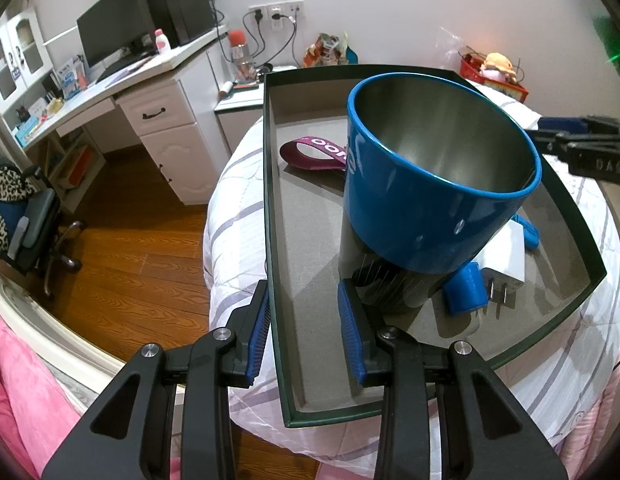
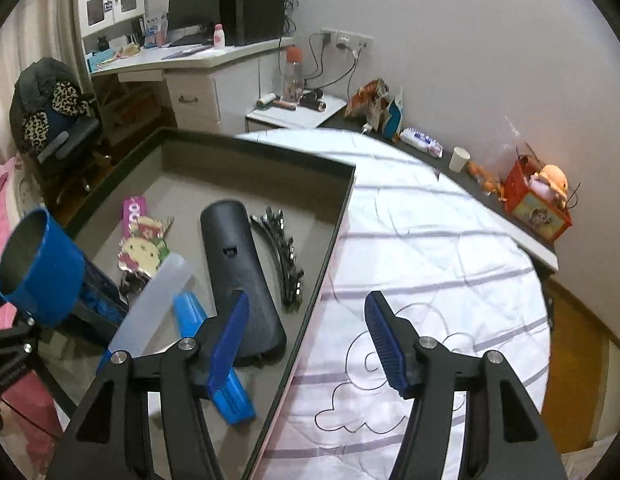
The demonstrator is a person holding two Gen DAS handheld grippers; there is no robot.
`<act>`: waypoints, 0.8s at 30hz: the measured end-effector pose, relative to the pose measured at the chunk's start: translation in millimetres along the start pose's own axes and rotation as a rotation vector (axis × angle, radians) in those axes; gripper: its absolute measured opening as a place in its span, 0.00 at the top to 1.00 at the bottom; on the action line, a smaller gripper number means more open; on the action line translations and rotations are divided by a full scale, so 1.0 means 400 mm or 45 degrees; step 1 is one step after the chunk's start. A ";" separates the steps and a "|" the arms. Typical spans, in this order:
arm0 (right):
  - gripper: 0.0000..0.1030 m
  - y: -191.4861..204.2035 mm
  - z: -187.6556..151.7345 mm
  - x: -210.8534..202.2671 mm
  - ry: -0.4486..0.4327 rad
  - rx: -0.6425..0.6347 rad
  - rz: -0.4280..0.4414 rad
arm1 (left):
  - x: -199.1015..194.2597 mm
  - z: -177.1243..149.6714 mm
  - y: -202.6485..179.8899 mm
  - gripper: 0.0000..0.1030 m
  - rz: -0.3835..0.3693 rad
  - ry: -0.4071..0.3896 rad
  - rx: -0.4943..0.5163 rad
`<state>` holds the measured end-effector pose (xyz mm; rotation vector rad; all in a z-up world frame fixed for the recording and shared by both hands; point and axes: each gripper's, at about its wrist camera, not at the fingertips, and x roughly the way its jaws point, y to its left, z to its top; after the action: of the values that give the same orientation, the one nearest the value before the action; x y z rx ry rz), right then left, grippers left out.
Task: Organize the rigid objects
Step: 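Open the left gripper to release the tray wall and withdraw both grippers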
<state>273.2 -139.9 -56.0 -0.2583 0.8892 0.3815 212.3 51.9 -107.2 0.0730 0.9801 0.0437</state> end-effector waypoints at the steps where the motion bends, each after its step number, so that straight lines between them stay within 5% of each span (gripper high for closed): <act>1: 0.40 0.001 -0.003 0.009 -0.005 0.005 0.001 | -0.001 -0.002 0.002 0.68 0.001 -0.001 0.000; 3: 0.44 0.006 -0.013 0.013 0.003 0.010 0.004 | -0.001 -0.004 0.003 0.68 -0.001 -0.001 0.001; 5: 0.65 0.011 -0.028 0.013 0.015 0.004 0.011 | -0.001 -0.004 0.003 0.68 0.000 0.000 0.002; 9: 0.85 0.013 -0.048 0.024 0.054 -0.005 -0.022 | -0.003 -0.004 0.004 0.67 0.001 -0.007 0.004; 24: 0.87 -0.077 -0.125 -0.029 0.068 0.152 -0.105 | 0.011 0.040 -0.103 0.67 -0.095 -0.042 0.127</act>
<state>244.8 -188.6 -75.2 -0.1949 0.9469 0.2452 228.1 10.3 -105.3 0.1284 0.9509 -0.0751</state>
